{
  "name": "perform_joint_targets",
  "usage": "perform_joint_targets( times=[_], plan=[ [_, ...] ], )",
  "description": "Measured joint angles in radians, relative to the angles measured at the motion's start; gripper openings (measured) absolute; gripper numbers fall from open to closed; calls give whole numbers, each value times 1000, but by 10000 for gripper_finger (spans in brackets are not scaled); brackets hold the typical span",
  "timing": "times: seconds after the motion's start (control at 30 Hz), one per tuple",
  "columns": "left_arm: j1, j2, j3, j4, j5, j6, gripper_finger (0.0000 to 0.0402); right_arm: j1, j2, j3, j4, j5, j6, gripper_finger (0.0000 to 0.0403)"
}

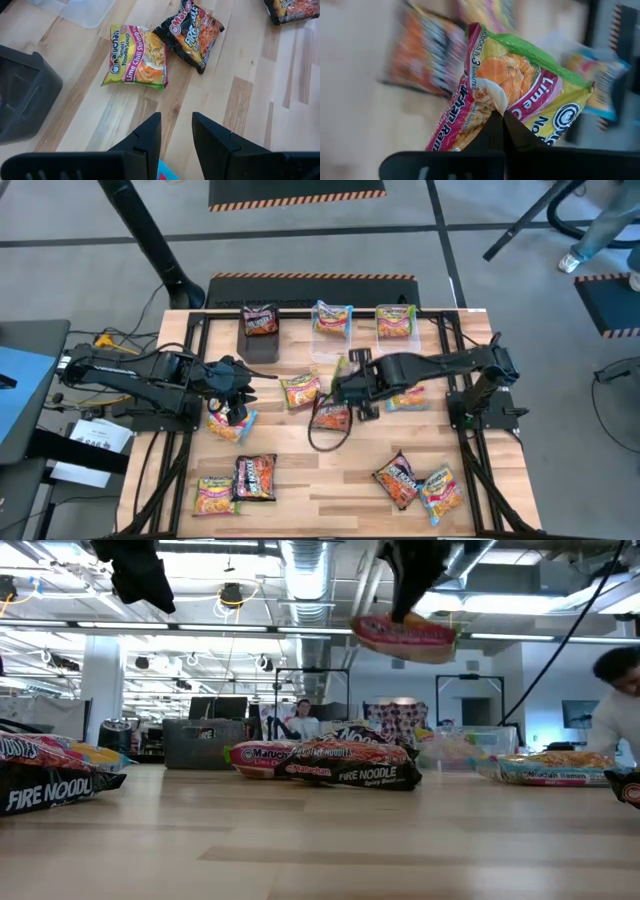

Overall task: Sort Maruchan noodles
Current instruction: Put the bottom right green noodle pack into the right transparent bin

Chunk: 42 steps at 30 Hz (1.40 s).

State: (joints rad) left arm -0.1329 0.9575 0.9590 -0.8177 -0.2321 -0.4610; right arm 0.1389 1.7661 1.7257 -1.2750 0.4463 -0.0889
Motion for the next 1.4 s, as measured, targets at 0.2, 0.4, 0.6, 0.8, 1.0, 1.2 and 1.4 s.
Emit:
perform_joint_targets(
  times=[0.2,0.4,0.6,0.8,1.0,1.2,1.4],
  plan=[
    [0,0,0,0,0,0,96,-111,8,1,-47,87,-93,0],
    [0,0,0,0,-1,3,96,-227,8,1,-99,210,-144,0],
    [0,0,0,0,-2,3,96,-334,8,1,-99,290,-225,0],
    [0,0,0,0,-4,3,96,-456,8,1,-101,343,-304,0],
    [0,0,0,0,-16,4,96,-566,8,1,-80,369,-387,0],
    [0,0,0,-1,-16,4,96,-656,6,-24,-60,360,-410,0],
    [0,0,0,-2,-16,4,96,-706,-3,-178,22,355,-453,0]
  ],
)
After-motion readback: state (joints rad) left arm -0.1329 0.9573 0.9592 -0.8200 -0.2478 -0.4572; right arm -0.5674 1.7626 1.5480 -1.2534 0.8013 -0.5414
